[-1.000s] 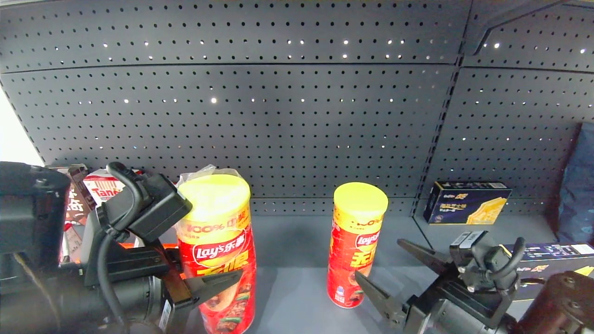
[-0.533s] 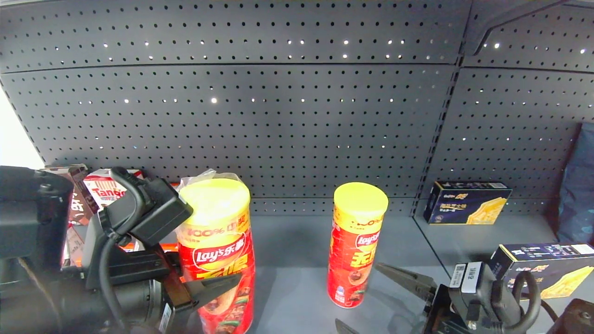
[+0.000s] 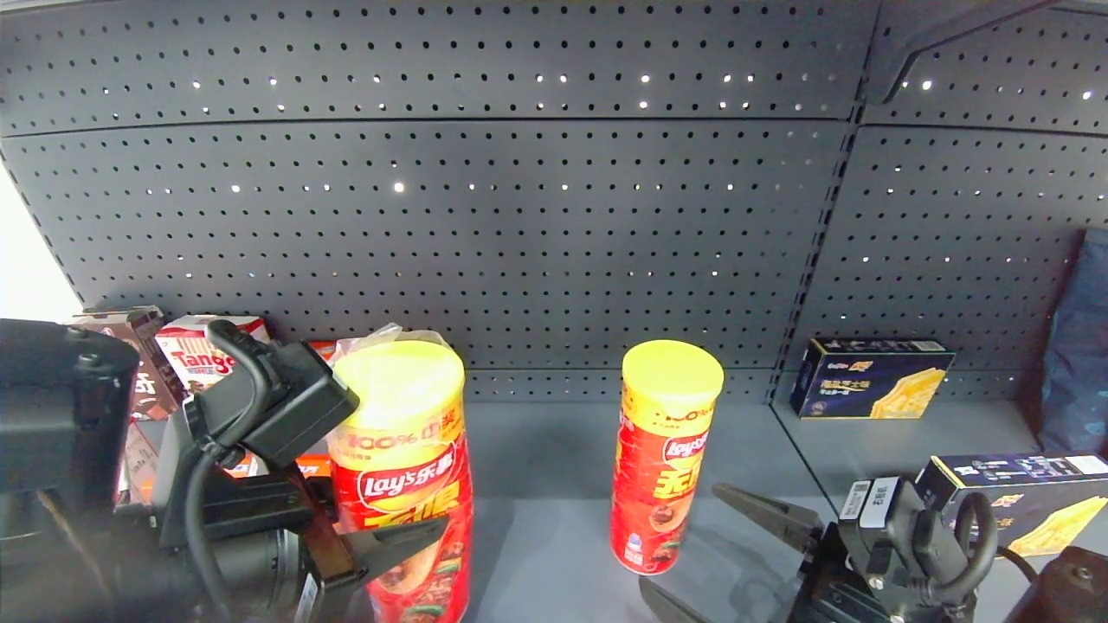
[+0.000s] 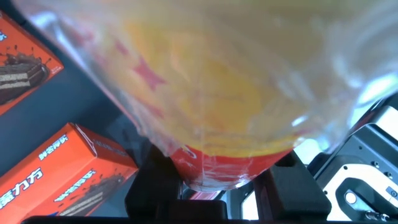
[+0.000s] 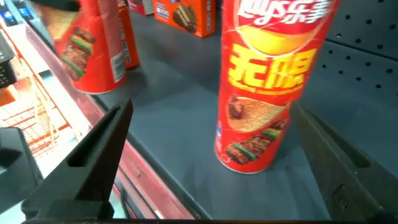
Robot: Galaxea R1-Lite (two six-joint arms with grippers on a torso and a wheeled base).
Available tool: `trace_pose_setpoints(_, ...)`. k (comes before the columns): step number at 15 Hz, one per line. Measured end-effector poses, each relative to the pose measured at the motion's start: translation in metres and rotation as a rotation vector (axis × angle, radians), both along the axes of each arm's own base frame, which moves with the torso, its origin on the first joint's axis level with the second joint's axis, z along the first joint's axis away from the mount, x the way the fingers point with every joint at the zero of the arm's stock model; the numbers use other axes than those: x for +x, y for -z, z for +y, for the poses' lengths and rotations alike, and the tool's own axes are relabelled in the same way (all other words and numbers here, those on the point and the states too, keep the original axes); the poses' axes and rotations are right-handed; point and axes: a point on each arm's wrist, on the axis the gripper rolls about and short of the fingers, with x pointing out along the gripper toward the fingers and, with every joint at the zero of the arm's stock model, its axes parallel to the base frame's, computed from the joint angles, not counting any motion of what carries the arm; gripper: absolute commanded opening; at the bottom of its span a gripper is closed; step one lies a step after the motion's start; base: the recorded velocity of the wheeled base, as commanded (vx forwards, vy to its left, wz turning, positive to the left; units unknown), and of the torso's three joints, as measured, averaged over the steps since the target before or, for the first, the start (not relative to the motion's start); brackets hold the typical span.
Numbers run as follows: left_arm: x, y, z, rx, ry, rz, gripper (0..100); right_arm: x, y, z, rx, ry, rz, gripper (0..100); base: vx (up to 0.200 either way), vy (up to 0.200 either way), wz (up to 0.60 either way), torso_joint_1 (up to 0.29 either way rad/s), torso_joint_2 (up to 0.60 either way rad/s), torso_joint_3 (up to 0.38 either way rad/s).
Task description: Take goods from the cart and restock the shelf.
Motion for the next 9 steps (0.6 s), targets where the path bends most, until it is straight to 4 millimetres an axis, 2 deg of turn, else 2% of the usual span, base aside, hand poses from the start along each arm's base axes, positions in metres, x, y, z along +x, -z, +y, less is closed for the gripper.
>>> trace_pose_setpoints(9,0.000,0.001,0.001,0.001,-0.003,0.004,0,0.026,0.009,0.010,-0.020,0.014,0.013,100,0.000,0.000,0.00,0.000,0.00,0.000)
